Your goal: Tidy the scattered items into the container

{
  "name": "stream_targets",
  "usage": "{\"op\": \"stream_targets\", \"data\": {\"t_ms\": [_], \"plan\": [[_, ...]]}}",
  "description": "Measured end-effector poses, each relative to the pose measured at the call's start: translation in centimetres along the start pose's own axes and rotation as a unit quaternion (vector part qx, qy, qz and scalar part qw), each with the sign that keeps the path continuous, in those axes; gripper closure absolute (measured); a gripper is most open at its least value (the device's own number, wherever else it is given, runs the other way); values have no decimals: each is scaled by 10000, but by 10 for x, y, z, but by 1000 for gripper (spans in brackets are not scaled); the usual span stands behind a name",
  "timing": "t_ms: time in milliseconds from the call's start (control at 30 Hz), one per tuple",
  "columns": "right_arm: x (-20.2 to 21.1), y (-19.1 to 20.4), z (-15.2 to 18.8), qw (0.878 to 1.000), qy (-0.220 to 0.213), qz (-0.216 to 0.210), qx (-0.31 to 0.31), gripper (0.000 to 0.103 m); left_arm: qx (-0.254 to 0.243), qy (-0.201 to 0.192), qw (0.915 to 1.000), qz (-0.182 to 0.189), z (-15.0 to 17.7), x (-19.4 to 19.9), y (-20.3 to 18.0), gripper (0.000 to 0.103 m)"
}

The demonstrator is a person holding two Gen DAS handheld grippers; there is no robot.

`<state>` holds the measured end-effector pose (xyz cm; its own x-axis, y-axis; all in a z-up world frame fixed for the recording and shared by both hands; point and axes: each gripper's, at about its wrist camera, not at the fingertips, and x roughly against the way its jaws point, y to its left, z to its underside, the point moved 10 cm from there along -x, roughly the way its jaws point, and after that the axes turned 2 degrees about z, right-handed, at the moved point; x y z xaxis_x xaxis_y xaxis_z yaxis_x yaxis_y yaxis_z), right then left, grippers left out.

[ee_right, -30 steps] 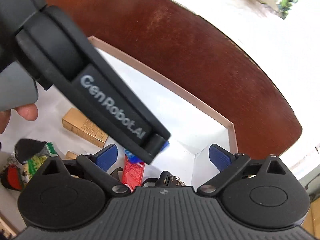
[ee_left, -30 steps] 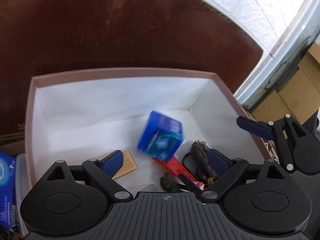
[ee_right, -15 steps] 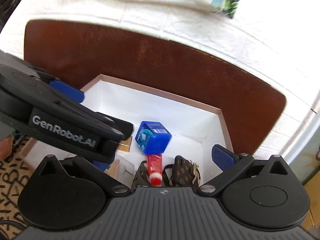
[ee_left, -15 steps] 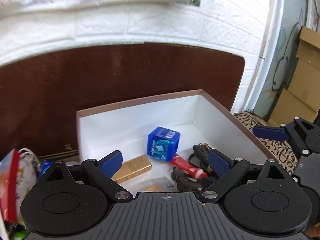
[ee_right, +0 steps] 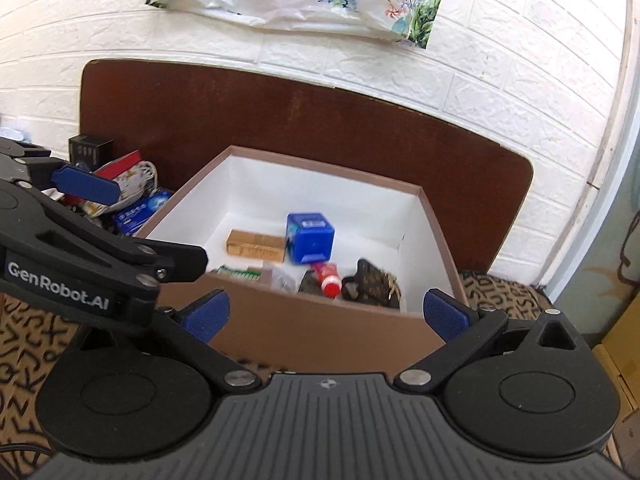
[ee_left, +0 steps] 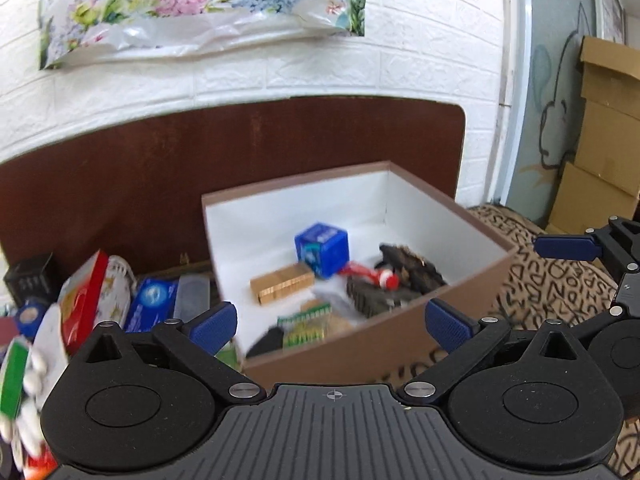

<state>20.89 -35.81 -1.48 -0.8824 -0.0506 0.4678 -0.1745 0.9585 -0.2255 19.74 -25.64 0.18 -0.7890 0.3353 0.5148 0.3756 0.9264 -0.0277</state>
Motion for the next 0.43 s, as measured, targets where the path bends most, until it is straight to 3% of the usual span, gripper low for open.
{"op": "stream_targets", "data": {"t_ms": [433], "plan": [[20, 0, 19, 9998, 50, 61, -180, 1, -245, -91, 9997, 33, 17, 30, -13, 0]]}}
